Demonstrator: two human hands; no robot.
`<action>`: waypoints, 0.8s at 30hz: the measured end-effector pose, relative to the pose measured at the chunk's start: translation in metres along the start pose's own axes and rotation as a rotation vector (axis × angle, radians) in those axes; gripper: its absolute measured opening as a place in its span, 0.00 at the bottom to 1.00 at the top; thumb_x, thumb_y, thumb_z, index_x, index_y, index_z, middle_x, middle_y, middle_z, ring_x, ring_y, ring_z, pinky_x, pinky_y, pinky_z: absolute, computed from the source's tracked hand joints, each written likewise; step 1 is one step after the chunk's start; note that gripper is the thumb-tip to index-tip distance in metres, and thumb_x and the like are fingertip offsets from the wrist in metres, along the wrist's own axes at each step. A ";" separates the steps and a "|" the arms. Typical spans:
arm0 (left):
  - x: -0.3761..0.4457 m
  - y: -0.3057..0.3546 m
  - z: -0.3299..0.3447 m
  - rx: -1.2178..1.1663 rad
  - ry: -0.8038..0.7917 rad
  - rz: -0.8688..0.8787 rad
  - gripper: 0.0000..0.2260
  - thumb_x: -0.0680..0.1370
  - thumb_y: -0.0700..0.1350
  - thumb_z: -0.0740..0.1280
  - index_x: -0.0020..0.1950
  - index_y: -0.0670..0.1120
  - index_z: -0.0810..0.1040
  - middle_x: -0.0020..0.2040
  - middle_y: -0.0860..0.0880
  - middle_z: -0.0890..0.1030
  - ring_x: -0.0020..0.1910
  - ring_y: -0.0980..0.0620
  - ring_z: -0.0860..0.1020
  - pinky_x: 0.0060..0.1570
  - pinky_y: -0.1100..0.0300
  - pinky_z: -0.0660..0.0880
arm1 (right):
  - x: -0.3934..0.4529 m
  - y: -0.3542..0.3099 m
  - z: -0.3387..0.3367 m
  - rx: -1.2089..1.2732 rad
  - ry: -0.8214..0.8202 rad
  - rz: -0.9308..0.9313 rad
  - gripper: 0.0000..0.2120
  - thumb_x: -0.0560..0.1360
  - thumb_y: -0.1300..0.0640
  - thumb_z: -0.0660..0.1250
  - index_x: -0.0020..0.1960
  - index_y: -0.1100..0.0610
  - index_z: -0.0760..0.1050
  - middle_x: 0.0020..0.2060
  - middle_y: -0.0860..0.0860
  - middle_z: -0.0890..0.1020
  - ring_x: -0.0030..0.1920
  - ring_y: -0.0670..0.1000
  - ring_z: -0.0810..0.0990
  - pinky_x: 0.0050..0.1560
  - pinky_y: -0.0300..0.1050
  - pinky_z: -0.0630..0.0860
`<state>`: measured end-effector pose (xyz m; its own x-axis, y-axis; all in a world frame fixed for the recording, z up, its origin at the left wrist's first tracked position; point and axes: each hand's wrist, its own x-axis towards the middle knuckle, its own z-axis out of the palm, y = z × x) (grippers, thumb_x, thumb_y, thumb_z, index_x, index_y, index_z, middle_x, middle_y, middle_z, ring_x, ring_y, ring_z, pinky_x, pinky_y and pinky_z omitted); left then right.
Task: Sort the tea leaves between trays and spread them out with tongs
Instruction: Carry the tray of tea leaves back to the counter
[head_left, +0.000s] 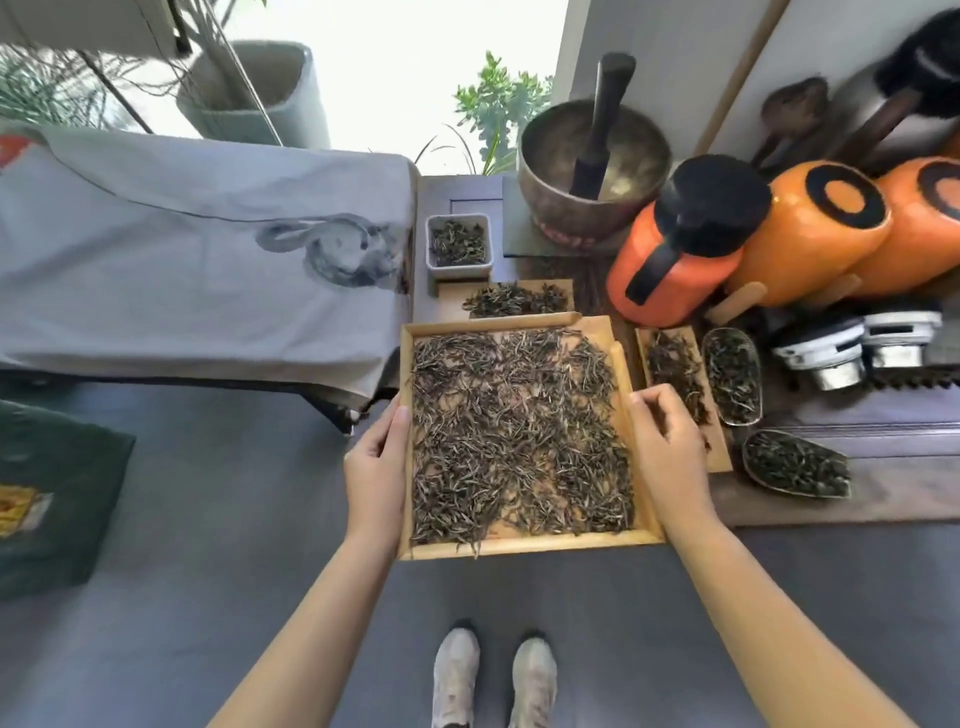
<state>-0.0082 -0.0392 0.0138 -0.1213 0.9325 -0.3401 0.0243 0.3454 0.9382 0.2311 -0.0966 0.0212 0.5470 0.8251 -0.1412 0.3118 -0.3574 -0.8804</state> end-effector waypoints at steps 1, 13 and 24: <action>0.002 -0.007 0.001 -0.004 0.000 -0.009 0.12 0.79 0.45 0.63 0.61 0.47 0.78 0.51 0.60 0.82 0.52 0.69 0.77 0.48 0.75 0.73 | 0.001 0.005 0.003 -0.022 0.006 0.002 0.09 0.78 0.52 0.59 0.39 0.49 0.70 0.37 0.45 0.76 0.38 0.38 0.72 0.40 0.31 0.67; 0.020 -0.057 0.005 0.209 0.054 0.017 0.14 0.79 0.49 0.62 0.63 0.49 0.77 0.64 0.59 0.74 0.67 0.58 0.67 0.66 0.62 0.62 | 0.006 0.043 0.025 -0.085 0.038 0.027 0.05 0.77 0.57 0.60 0.43 0.53 0.72 0.52 0.44 0.73 0.49 0.29 0.69 0.48 0.18 0.60; 0.033 -0.068 0.010 0.230 0.073 0.022 0.14 0.79 0.49 0.62 0.63 0.49 0.77 0.64 0.61 0.73 0.68 0.58 0.67 0.63 0.67 0.61 | 0.013 0.056 0.035 -0.108 0.053 0.035 0.06 0.78 0.55 0.60 0.44 0.53 0.73 0.57 0.43 0.72 0.58 0.44 0.70 0.61 0.43 0.63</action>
<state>-0.0040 -0.0310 -0.0622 -0.1897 0.9328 -0.3063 0.2523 0.3478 0.9030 0.2289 -0.0905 -0.0457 0.5982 0.7883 -0.1443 0.3723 -0.4328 -0.8211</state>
